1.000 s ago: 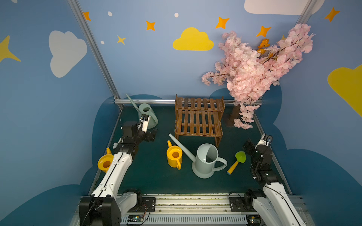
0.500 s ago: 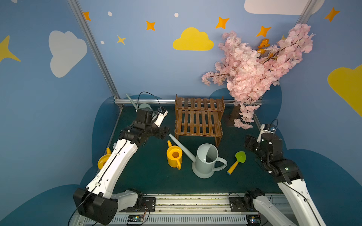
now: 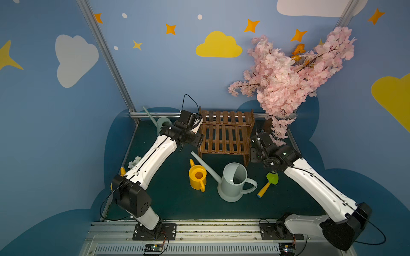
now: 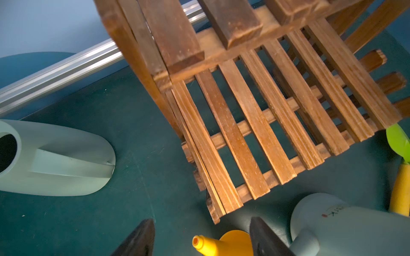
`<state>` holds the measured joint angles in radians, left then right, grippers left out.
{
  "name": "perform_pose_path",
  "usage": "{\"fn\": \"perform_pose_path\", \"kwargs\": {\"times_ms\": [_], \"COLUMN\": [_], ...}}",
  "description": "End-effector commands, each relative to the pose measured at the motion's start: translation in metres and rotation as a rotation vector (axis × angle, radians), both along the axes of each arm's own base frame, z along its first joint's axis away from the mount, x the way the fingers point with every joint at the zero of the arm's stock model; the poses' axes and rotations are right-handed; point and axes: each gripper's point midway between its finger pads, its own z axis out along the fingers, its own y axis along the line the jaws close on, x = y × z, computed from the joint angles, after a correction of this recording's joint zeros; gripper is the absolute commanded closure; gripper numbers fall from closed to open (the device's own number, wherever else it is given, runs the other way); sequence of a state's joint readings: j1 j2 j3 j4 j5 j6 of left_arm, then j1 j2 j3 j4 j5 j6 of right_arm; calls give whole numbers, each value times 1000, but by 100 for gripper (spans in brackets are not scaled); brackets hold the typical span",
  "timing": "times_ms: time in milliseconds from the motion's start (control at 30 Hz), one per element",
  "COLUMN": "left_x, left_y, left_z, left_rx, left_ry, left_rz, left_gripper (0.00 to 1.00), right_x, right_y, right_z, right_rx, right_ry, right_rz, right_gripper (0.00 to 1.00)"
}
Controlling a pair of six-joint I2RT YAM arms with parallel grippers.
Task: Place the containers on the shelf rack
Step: Move the shelf to the center of the board.
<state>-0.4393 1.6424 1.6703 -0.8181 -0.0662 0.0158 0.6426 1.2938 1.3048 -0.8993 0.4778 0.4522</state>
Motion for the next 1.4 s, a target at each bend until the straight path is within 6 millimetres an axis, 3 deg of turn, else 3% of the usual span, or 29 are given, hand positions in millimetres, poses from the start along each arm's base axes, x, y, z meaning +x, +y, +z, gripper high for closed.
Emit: {"fn": "perform_pose_path", "kwargs": {"times_ms": [0, 233, 400, 1000, 1367], "left_x": [5, 20, 28, 34, 17], "left_y": [-1, -7, -6, 0, 4], "left_z": [-9, -30, -43, -86, -61], "left_rx": [14, 42, 64, 110, 64], "left_ry": [48, 87, 104, 180, 97], "left_rz": [33, 53, 88, 128, 106], "left_gripper": [32, 44, 46, 57, 53], "right_x": [8, 32, 43, 62, 62], "right_y": [1, 0, -1, -2, 1], "right_z": [3, -12, -27, -68, -79], "right_rx": [-21, -23, -38, -76, -72], "right_ry": [20, 73, 116, 241, 278], "right_rz": [-11, -52, -78, -89, -84], "right_gripper": [37, 43, 48, 59, 67]}}
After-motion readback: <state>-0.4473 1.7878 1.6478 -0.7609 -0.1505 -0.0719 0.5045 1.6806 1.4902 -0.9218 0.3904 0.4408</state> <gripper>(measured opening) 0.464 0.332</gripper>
